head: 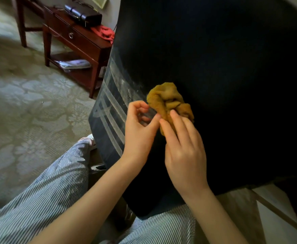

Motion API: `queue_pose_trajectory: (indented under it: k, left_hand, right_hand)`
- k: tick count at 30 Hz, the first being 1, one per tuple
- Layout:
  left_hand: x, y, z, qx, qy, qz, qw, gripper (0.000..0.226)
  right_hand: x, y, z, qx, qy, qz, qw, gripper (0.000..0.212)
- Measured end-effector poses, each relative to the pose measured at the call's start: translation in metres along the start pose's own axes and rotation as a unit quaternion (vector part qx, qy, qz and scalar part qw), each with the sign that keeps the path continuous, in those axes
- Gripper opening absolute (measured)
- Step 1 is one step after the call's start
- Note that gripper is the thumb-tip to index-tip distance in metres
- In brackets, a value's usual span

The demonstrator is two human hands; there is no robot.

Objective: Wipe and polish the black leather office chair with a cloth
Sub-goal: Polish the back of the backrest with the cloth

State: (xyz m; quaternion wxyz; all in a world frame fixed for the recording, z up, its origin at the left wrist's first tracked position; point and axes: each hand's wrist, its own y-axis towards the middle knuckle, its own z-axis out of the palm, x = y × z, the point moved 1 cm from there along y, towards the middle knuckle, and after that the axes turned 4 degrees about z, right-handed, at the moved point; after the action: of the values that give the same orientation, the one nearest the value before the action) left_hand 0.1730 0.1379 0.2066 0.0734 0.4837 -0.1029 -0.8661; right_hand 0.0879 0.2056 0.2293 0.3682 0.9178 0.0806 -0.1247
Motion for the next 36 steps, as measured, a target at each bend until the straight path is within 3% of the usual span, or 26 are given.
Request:
queue_pose_trajectory:
  k: [2,7,12,14,17,21,26,31,36]
  left_hand:
    - [-0.005,-0.003,0.005,-0.009,0.031,0.055,0.998,0.033]
    - [-0.01,-0.016,0.023,0.09,-0.078,0.026,0.993,0.038]
    - [-0.001,-0.018,0.048,0.056,0.091,0.138,0.985,0.053]
    - [0.007,-0.018,0.056,0.049,0.161,0.178,0.97,0.062]
    - [0.017,-0.013,0.057,0.022,0.204,0.201,0.958,0.059]
    - [0.024,-0.006,0.055,-0.021,0.298,0.245,0.923,0.054]
    - [0.023,-0.004,0.062,-0.029,0.233,0.226,0.945,0.053]
    - [0.038,0.003,0.057,-0.045,0.154,0.272,0.949,0.049]
    - [0.081,0.0,0.023,-0.046,0.184,0.253,0.949,0.049]
  right_hand:
    - [0.0,0.001,0.002,0.011,-0.018,-0.006,1.0,0.04]
    - [-0.004,0.004,-0.006,0.014,0.039,0.024,0.999,0.06]
    - [-0.023,-0.013,-0.012,0.042,0.064,-0.015,0.997,0.076]
    - [-0.029,-0.018,-0.013,0.012,0.045,-0.017,0.999,0.067]
    - [-0.033,-0.024,-0.017,-0.092,0.002,-0.038,0.995,0.038]
    - [-0.031,-0.019,-0.023,-0.185,-0.023,-0.092,0.978,0.026]
    - [-0.035,-0.006,-0.005,-0.114,-0.119,-0.067,0.984,0.044]
    - [-0.034,-0.003,-0.001,-0.081,-0.202,-0.029,0.976,0.049]
    - [-0.036,-0.007,0.008,-0.051,-0.284,-0.027,0.957,0.051]
